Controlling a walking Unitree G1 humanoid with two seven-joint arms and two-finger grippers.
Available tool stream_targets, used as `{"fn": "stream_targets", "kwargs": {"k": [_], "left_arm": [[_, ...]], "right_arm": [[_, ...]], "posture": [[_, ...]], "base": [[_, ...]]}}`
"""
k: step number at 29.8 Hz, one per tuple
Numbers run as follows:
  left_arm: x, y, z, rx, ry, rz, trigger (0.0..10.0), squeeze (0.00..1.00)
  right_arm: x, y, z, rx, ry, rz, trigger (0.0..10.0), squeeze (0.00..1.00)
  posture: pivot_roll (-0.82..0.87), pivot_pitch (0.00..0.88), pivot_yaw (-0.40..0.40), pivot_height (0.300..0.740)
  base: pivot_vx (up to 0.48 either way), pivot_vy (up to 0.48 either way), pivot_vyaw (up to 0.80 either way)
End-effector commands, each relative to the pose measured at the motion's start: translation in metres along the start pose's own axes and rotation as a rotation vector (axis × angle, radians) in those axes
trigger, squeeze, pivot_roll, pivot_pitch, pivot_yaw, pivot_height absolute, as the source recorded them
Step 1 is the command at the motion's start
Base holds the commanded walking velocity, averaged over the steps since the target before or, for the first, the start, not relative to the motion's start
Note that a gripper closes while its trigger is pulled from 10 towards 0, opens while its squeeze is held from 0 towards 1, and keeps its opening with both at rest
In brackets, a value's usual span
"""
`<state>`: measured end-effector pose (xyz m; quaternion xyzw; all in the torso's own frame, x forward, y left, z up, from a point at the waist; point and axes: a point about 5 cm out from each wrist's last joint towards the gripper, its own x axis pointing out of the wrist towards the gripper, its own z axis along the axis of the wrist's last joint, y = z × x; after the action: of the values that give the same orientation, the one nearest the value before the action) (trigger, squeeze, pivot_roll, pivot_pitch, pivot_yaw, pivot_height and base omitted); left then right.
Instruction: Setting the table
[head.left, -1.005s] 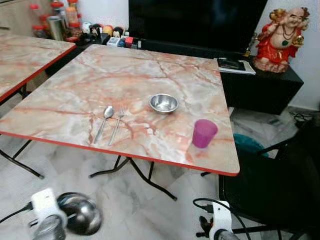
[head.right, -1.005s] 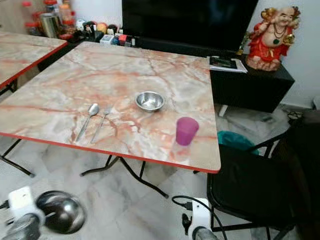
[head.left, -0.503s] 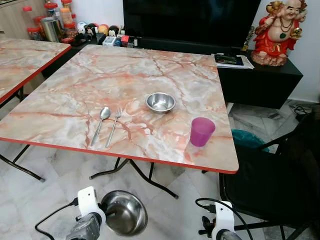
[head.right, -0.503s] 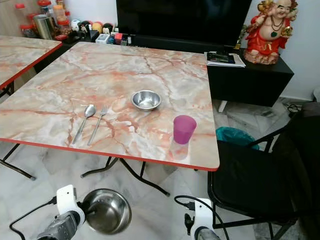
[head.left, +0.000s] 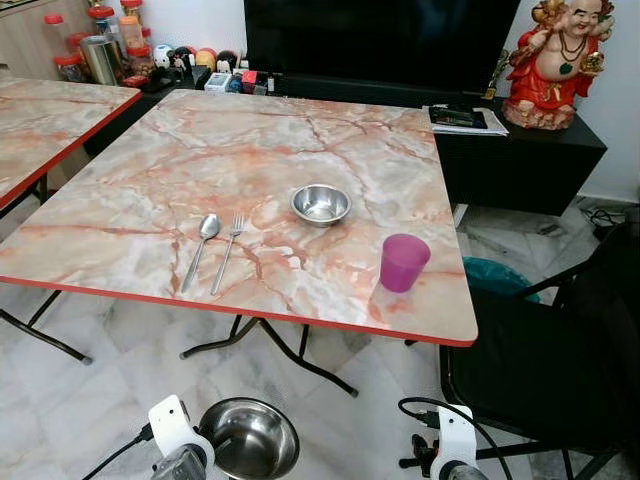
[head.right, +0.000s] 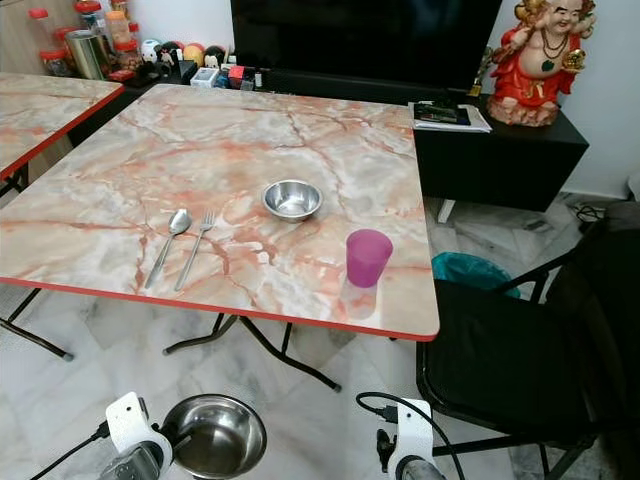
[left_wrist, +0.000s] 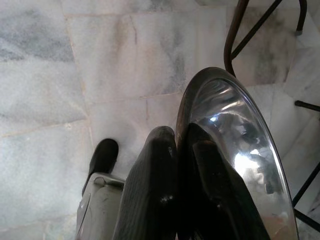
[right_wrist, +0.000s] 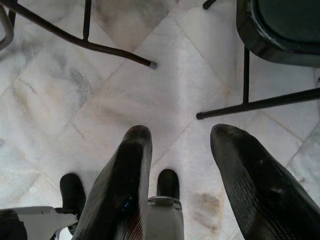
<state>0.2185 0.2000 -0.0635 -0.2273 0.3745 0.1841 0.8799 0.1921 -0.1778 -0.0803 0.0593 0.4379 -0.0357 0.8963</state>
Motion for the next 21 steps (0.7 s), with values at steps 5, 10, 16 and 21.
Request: {"fn": "stream_targets", "kwargs": {"k": [5,10,16,21], "left_arm": [[0.0003,-0.0008,-0.0001,0.003,0.005,0.0,10.0,0.0],[0.0005,-0.0005,0.0019,-0.001,-0.001,0.004,10.0,0.0],[0.0004,0.0,0.0013,-0.001,-0.001,0.002,10.0,0.0],[0.0005,0.0002,0.0022,-0.001,-0.005,0.002,10.0,0.0]], "right_arm": [[-0.0015,-0.0037,-0.0063,0.027,0.017,-0.013,10.0,0.0],[-0.0017,-0.0021,-0.0077,0.016,0.018,-0.008,10.0,0.0],[-0.0012,-0.0009,-0.0056,0.018,0.011,-0.007,10.0,0.0],[-0.0009,-0.0002,-0.0046,0.014,0.011,-0.005,10.0,0.0]], "posture": [[-0.04,0.0,-0.029,0.74],[-0.04,0.0,-0.029,0.74],[-0.04,0.0,-0.029,0.74],[-0.03,0.0,-0.03,0.74]], "base": [[0.0,0.352,-0.12],[0.0,0.466,-0.41],[0.0,0.48,0.0],[0.0,0.48,0.0]]}}
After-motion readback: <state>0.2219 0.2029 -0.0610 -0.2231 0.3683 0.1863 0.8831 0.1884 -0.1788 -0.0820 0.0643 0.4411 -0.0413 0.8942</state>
